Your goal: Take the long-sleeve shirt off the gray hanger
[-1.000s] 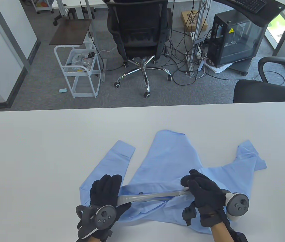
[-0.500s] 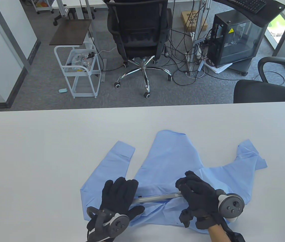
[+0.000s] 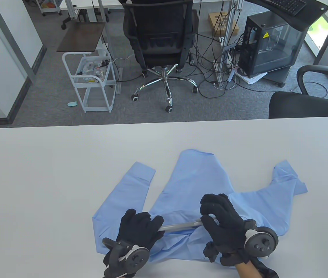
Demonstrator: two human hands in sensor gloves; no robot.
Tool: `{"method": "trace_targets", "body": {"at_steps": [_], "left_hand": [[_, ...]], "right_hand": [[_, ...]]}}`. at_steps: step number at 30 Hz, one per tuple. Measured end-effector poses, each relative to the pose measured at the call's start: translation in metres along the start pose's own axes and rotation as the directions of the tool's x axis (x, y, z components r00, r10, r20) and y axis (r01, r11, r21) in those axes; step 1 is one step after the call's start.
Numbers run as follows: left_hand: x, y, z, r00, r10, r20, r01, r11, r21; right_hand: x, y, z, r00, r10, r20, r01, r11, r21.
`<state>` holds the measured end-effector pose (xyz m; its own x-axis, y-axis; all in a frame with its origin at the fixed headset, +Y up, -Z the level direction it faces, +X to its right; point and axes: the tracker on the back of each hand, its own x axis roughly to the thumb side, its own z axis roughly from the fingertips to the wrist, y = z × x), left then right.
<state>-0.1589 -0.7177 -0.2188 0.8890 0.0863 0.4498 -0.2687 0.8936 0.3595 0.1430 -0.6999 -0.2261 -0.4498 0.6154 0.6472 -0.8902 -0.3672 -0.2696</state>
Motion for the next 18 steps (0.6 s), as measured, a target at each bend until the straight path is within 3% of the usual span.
{"method": "trace_targets", "body": {"at_steps": [5,11,14,18], "left_hand": [[-0.012,0.004,0.002,0.996,0.059,-0.071,-0.056,0.997,0.043],[-0.021,0.006,0.004,0.988,0.100,-0.119,-0.091,0.993,0.078],[-0.023,0.006,0.004,0.984,0.122,-0.131,-0.112,0.990,0.087],[-0.022,0.007,0.005,0.982,0.134,-0.134,-0.123,0.989,0.087]], "right_hand": [[0.000,0.003,0.001,0.982,0.187,0.009,-0.187,0.982,0.029],[0.005,0.023,0.003,0.904,0.420,0.079,-0.427,0.889,0.164],[0.005,0.033,0.006,0.863,0.495,0.100,-0.504,0.839,0.205],[0.002,0.042,0.009,0.856,0.508,0.093,-0.515,0.830,0.213]]}}
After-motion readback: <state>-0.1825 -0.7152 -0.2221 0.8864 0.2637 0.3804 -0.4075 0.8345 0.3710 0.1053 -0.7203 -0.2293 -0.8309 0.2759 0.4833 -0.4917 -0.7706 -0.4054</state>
